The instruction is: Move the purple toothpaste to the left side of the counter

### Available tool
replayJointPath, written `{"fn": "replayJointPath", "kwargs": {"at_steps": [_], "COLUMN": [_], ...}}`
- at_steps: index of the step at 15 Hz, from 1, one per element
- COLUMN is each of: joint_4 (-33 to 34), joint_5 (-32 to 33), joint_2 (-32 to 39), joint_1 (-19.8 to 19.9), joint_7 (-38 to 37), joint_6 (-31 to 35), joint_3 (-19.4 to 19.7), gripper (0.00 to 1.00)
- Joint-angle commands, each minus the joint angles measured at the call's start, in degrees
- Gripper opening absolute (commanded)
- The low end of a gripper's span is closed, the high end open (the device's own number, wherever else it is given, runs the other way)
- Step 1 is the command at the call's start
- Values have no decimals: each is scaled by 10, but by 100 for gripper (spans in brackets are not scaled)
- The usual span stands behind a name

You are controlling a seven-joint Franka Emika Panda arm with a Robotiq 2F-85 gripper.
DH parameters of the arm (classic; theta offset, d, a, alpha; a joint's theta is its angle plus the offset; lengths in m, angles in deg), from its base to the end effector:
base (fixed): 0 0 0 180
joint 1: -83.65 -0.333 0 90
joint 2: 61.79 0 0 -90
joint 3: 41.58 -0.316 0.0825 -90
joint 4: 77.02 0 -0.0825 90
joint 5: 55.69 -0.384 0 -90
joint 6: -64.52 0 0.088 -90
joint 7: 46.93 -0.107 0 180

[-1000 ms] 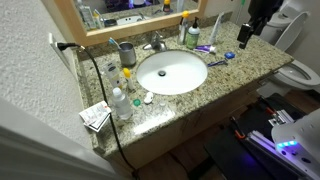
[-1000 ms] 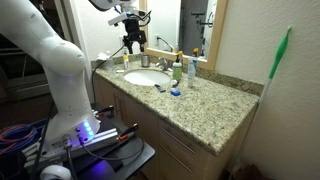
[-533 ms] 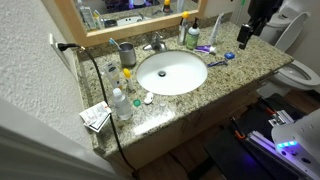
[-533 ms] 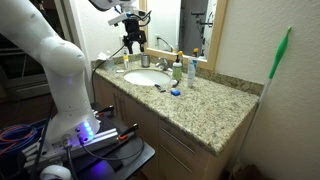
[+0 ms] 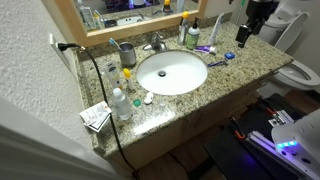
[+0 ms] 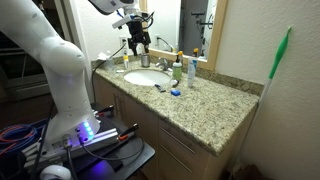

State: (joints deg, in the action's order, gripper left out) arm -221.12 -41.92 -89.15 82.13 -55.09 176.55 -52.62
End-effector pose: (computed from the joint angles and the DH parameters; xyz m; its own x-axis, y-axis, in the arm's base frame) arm 0.3824 0.0701 0.4383 0.9878 0.1419 -0.0636 0.1547 -0.9385 0.3086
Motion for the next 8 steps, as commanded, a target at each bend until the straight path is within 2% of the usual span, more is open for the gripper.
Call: {"fn": "replayJointPath", "kwargs": {"at_steps": [1, 2, 3, 5, 8], "joint_4": [39, 60, 14, 25, 24], "joint_5": [81, 85, 70, 73, 73], "joint_2": [113, 147, 76, 105, 92], "joint_1": [49, 58, 28, 34, 25], "joint_7": [-42, -59, -41, -41, -43], "joint_6": [90, 100, 80, 88, 86], "joint_3": [34, 46, 39, 52, 44], "gripper": [100, 100, 100, 100, 100]}}
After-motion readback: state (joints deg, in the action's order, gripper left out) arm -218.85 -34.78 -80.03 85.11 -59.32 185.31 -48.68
